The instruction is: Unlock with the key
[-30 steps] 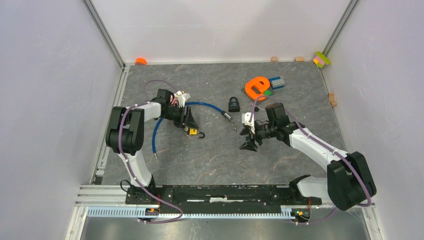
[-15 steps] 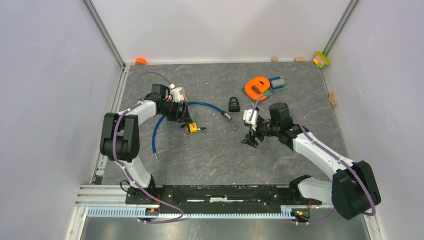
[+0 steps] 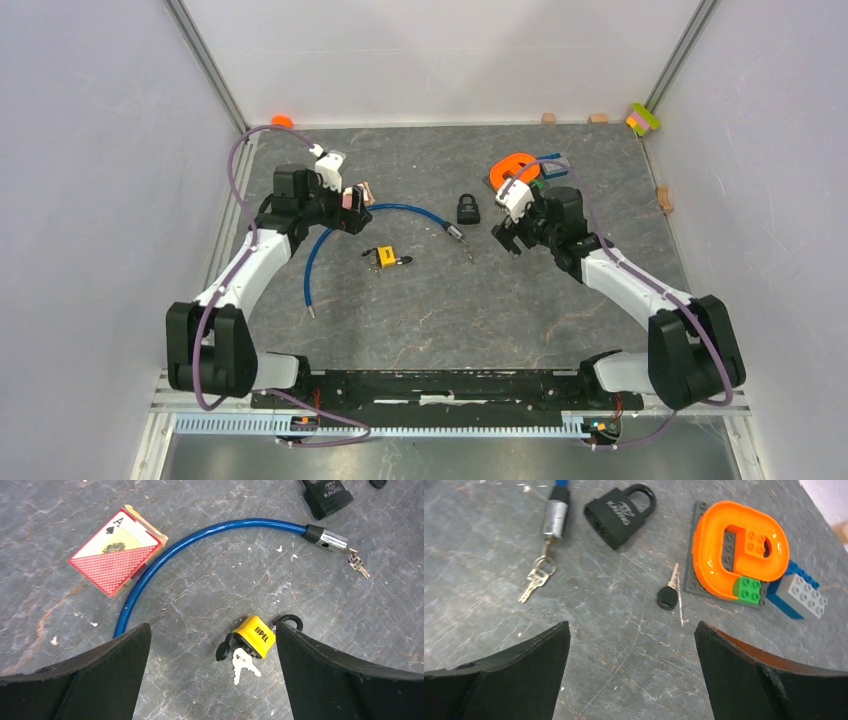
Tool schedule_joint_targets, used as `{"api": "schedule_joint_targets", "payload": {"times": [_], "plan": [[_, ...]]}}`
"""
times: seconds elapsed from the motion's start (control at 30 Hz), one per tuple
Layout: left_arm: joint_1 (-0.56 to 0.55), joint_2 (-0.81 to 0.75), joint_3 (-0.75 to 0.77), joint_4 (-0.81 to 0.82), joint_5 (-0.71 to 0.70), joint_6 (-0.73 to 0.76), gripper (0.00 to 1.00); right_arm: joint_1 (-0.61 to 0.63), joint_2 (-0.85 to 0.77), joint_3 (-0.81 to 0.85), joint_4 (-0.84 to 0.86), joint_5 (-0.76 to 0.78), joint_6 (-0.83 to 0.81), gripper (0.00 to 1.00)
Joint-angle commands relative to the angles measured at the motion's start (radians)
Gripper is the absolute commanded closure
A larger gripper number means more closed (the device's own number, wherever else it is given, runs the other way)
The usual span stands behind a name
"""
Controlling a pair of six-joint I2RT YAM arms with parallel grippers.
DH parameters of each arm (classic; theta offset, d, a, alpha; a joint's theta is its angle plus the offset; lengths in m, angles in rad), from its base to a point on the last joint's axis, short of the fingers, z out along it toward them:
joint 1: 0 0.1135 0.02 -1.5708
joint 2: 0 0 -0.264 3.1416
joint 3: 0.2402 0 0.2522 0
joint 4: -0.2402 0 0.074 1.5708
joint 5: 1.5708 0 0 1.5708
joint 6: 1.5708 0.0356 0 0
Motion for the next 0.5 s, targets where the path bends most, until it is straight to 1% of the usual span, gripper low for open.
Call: {"api": "schedule_joint_targets", "payload": {"times": [0.0,0.07,0.13,0.17,0.23,0.3,0.47], "plan": [[0.006,-0.069,-0.017,0.037,-0.051,-0.022,0.00,-0.015,0.088,0.115,0.079,0.113,0.116,0.02],[0.005,-0.081,-0.019,0.015,-0.017,-0.014,0.00,-0.022,0.163,0.195,0.033,0.096,0.125,0.02],[0.006,-0.089,-0.014,-0.028,0.054,0.000,0.00,-0.027,0.256,0.288,-0.039,0.054,0.117,0.02],[0.006,-0.089,-0.005,-0.057,0.114,0.020,0.00,-0.029,0.291,0.322,-0.062,0.036,0.119,0.02],[0.006,-0.081,0.015,-0.125,0.206,0.058,0.00,-0.029,0.349,0.371,-0.064,0.010,0.130,0.02],[0.006,-0.072,0.030,-0.187,0.261,0.090,0.00,-0.029,0.400,0.399,-0.046,0.011,0.148,0.02],[0.006,-0.076,0.027,-0.215,0.275,0.124,0.00,-0.029,0.495,0.473,-0.044,-0.020,0.193,0.02]]}}
